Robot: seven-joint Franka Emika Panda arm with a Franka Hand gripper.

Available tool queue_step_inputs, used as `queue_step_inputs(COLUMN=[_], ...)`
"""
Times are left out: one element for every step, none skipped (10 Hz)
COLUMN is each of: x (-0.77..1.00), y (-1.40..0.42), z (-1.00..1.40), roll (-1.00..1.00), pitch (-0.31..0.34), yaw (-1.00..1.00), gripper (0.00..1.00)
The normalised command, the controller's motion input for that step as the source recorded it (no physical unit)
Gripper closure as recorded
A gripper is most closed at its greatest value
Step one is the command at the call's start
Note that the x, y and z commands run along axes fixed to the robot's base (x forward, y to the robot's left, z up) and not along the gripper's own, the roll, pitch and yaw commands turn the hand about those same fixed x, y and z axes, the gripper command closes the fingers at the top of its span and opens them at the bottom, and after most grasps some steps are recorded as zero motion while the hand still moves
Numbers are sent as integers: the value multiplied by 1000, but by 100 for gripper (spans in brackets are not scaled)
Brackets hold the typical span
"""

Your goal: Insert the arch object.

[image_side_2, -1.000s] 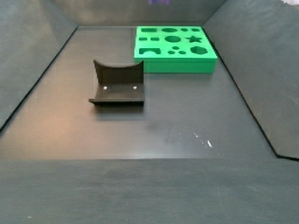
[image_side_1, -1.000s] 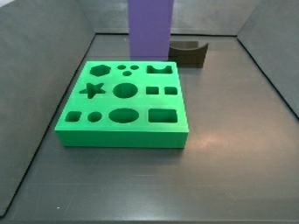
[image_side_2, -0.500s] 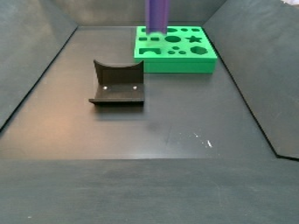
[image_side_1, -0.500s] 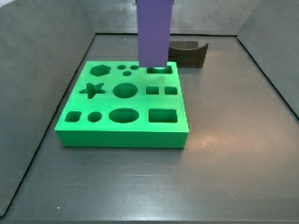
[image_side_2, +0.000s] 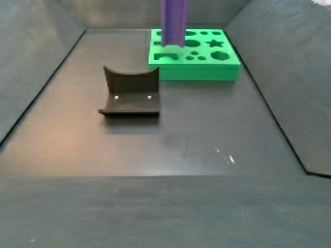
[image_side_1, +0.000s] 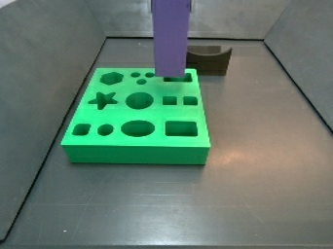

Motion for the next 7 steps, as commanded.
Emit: queue_step_inputs(x=[80, 71, 109, 149, 231, 434, 454], y=[149, 149, 174, 163, 120, 111, 109], z=[-383, -311, -257, -231, -291, -380, -411], roll=[0, 14, 57, 64, 60, 81, 116], pitch=[-11, 0, 0, 11, 30, 73, 80], yaw=[0, 0, 0, 0, 0, 0, 0], gripper=[100, 100, 100, 100, 100, 100, 100])
